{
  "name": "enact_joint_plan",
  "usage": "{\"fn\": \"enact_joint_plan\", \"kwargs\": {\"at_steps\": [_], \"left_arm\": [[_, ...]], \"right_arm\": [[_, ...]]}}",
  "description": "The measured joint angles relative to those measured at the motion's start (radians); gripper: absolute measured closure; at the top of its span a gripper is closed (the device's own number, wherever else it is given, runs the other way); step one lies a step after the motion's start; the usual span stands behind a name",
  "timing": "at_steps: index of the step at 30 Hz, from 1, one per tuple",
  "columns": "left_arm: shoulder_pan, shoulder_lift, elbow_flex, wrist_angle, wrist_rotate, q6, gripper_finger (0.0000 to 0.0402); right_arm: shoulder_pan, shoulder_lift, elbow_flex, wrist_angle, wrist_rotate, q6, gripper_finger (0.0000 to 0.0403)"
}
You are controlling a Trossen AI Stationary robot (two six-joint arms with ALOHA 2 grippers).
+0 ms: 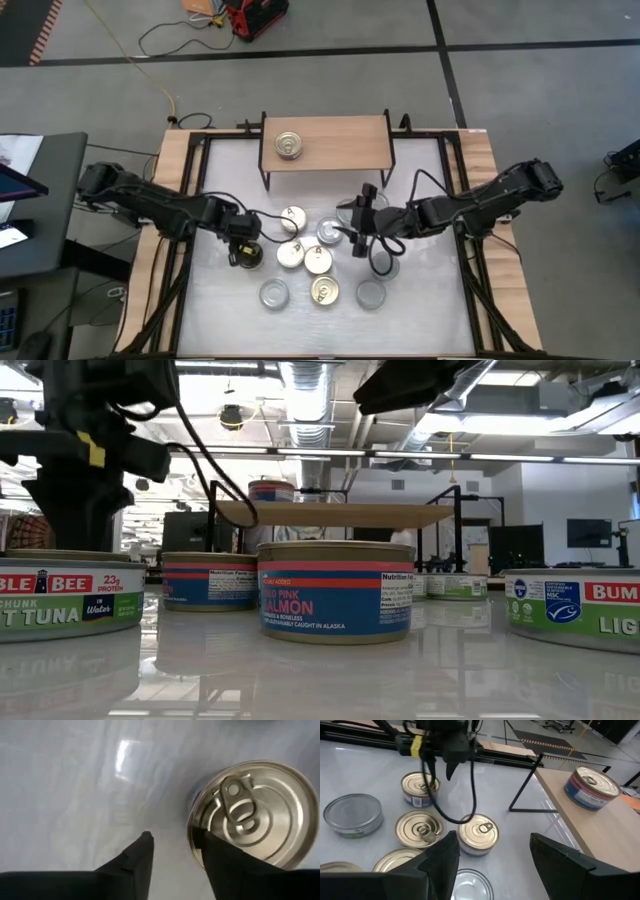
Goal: Stack canned seafood by type on shelf
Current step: Stack the blue tuna can on top of the blue tuna can
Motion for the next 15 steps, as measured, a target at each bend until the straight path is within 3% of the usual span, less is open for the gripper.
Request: {"fn": "enact_joint_plan", "kwargs": {"at_steps": [8,15], "left_arm": [[0.079,-0.001,-0.065,0.117,0.101,0.056,0.0387],[0.165,-0.011,-0.067,0.144,0.194,0.118,0.0401]], "right_arm": [[0.009,0.000,0.000,0.002,0.000,-0.001,0.0129],[0.009,0.000,0.000,0.001,-0.018,0.014,0.0129]]}}
